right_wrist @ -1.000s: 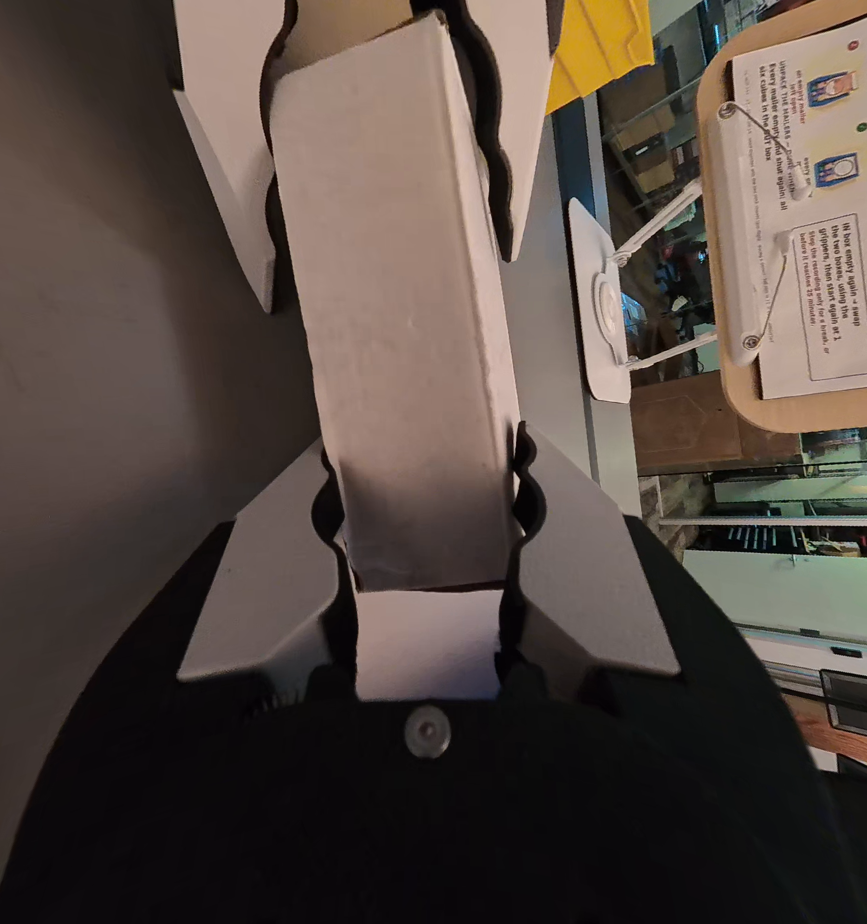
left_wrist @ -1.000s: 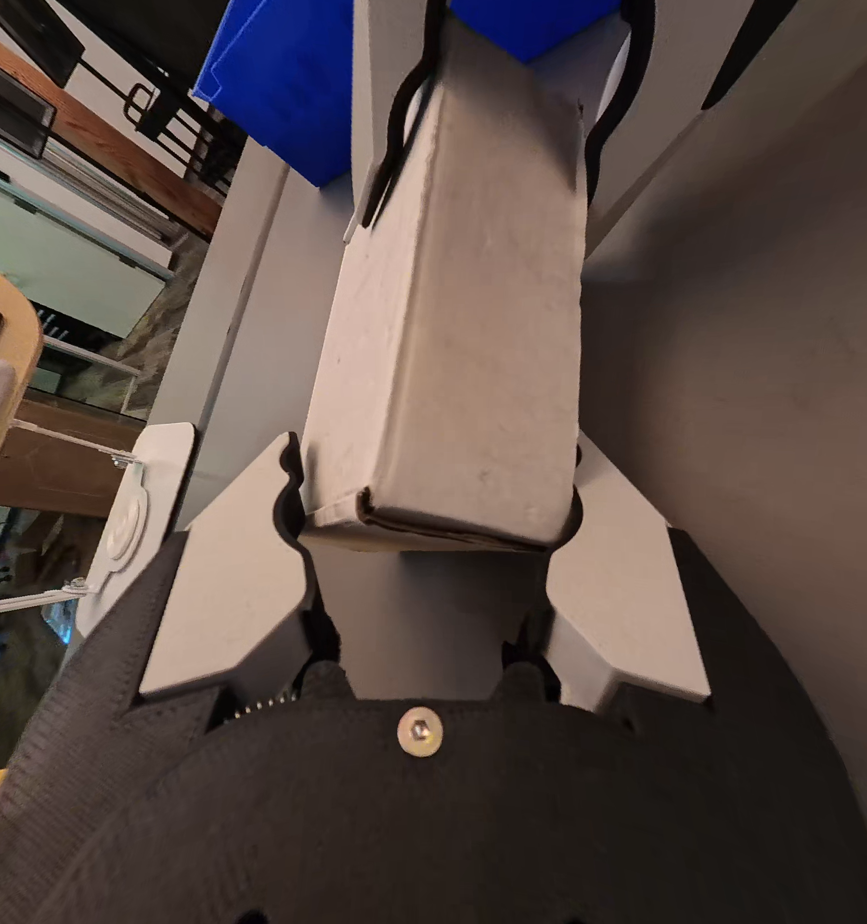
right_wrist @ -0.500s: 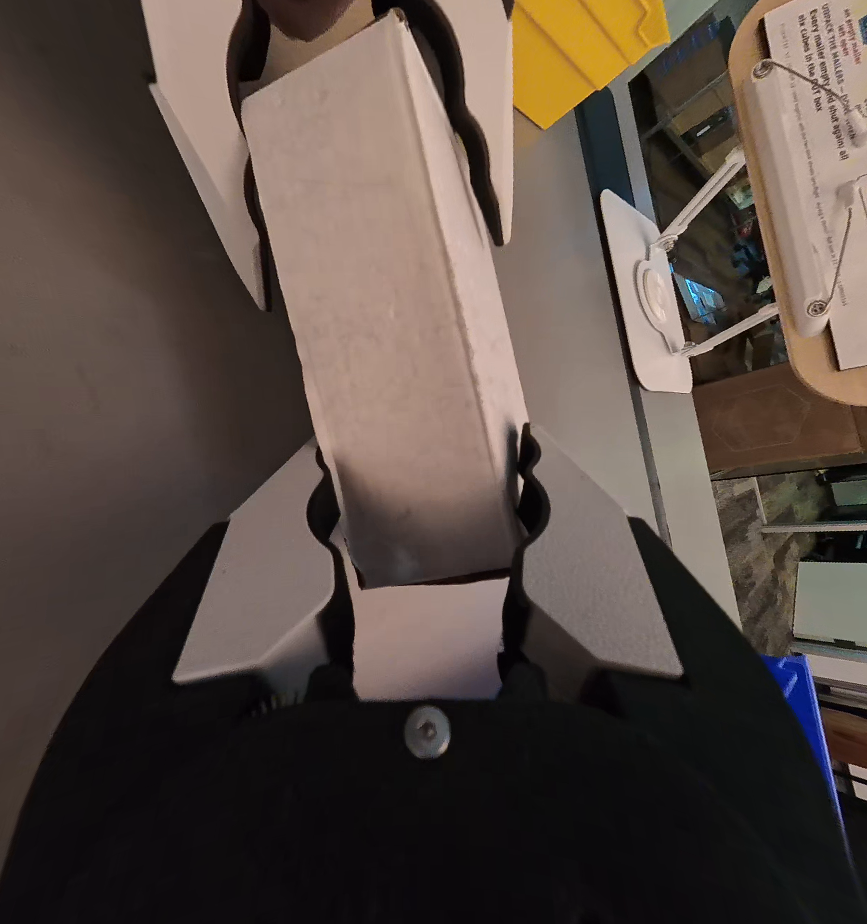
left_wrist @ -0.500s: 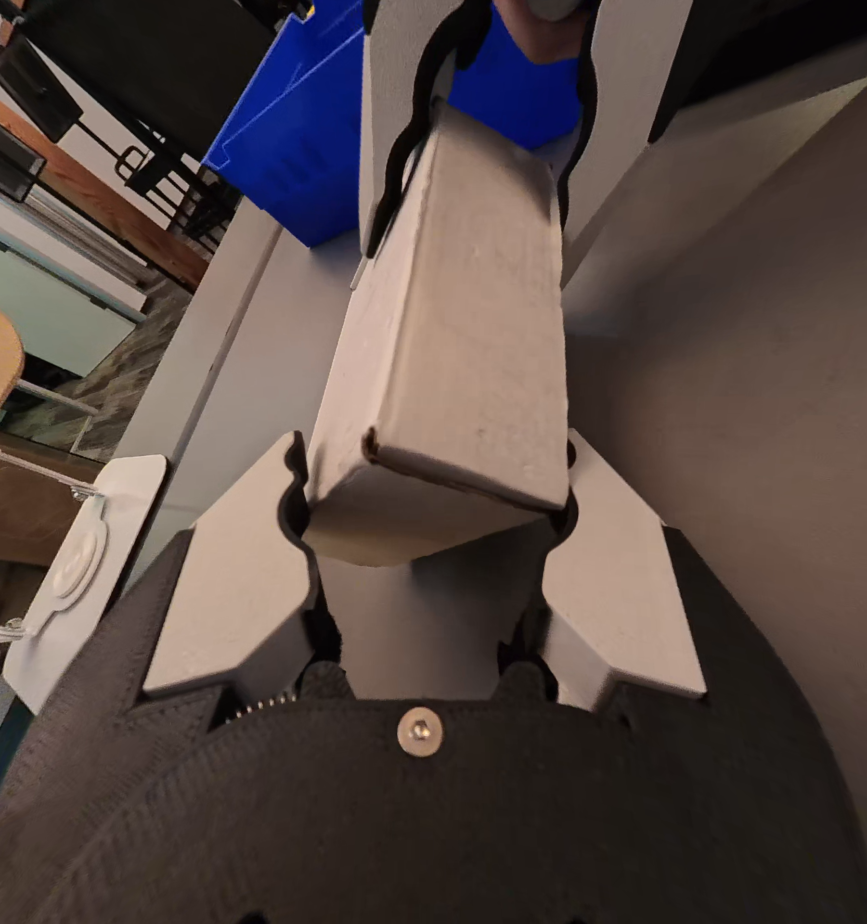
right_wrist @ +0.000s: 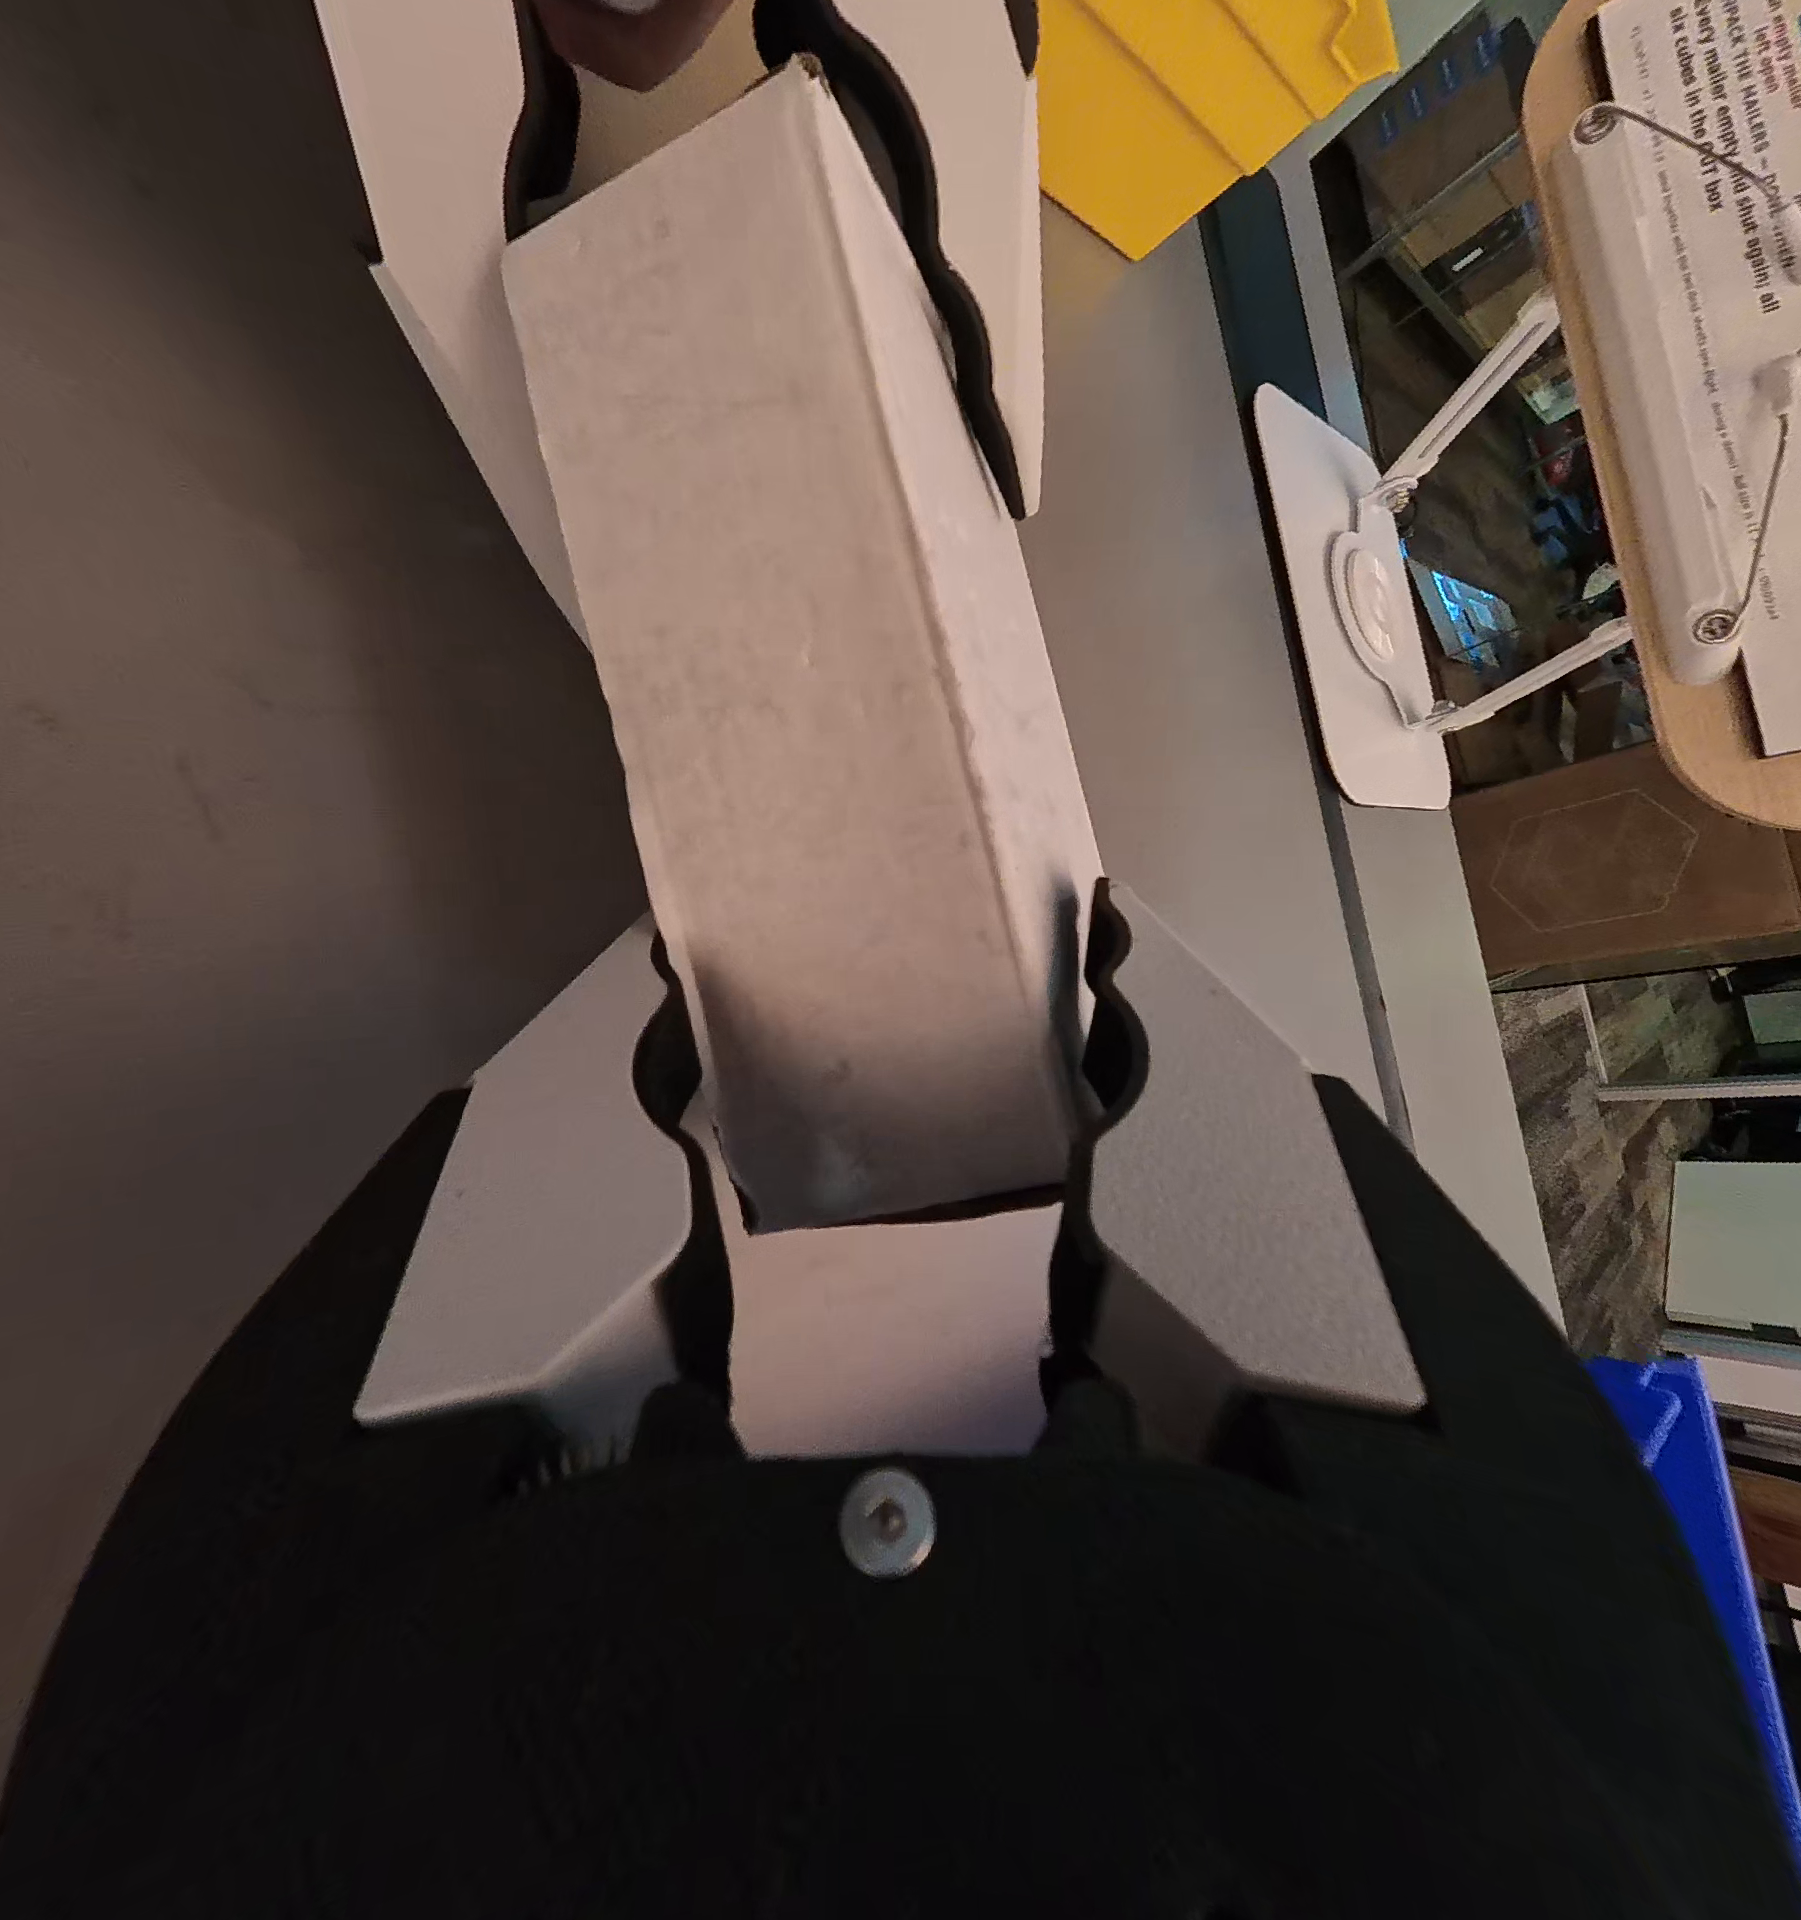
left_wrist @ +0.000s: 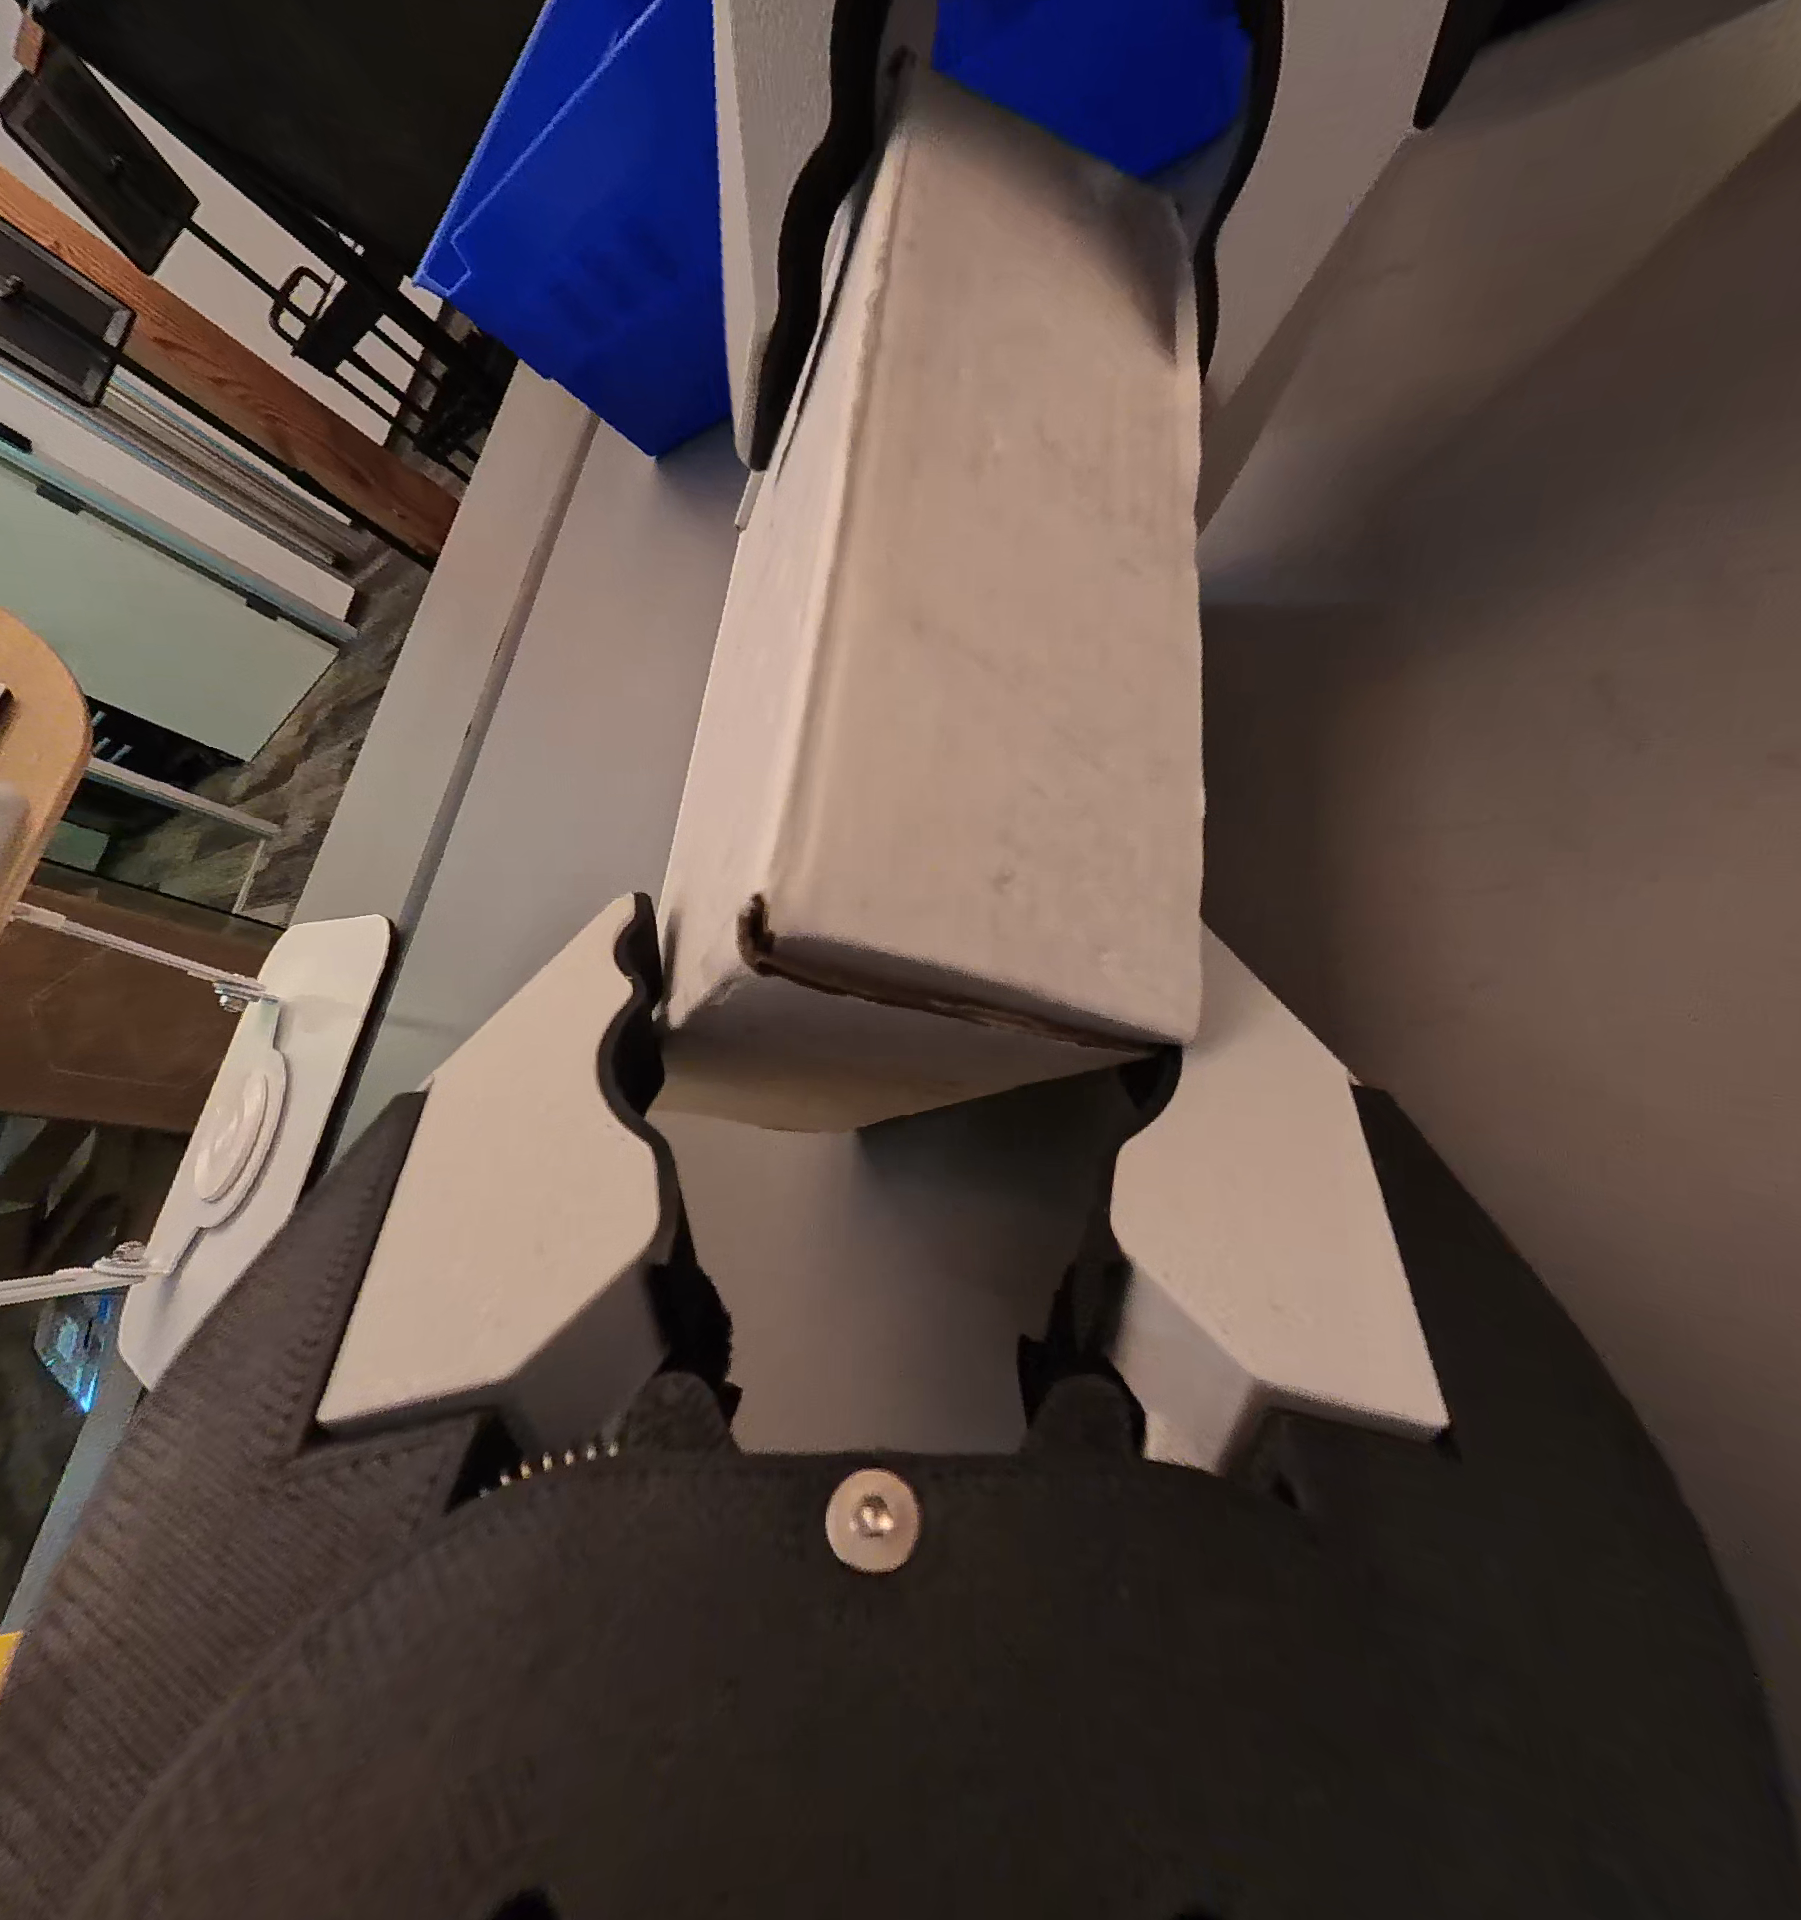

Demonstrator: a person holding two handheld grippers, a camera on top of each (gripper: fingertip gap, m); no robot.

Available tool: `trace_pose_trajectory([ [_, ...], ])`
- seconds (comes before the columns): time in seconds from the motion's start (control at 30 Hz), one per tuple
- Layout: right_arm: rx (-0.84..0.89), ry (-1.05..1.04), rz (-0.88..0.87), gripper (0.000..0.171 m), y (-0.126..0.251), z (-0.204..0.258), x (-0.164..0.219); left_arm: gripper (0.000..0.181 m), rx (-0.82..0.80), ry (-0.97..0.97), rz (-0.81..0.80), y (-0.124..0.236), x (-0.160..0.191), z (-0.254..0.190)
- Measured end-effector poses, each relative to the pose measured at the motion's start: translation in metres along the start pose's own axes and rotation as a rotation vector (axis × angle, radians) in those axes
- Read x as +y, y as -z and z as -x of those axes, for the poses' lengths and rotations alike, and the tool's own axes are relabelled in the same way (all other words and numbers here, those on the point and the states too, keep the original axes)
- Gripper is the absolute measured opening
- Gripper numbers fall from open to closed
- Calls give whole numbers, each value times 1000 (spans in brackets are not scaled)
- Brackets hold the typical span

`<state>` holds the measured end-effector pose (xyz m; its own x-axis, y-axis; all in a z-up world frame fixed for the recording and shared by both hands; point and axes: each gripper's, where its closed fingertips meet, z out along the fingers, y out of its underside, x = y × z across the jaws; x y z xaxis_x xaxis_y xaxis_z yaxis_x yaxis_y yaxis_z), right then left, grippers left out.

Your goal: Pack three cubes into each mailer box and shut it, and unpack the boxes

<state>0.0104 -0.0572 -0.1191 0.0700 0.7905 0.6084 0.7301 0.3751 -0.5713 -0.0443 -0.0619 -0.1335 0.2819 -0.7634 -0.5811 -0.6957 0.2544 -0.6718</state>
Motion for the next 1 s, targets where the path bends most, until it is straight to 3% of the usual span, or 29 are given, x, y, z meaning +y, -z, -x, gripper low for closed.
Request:
trace_pose_trajectory([
  [0.17,49,-18,-39,87,-5,-5,-9,89,8,8,16,0,2,0],
  [0.27,126,82,-87,90,-3,-4,-31,88,10,19,18,-1,1,1],
  [0.37,204,254,-230,73,9,12,-74,88,7,41,23,0,1,2],
  [0.5,243,320,-218,48,8,14,-81,87,17,101,28,1,2,6],
  [1.0,332,395,-157,38,6,8,-77,83,36,183,21,3,2,13],
])
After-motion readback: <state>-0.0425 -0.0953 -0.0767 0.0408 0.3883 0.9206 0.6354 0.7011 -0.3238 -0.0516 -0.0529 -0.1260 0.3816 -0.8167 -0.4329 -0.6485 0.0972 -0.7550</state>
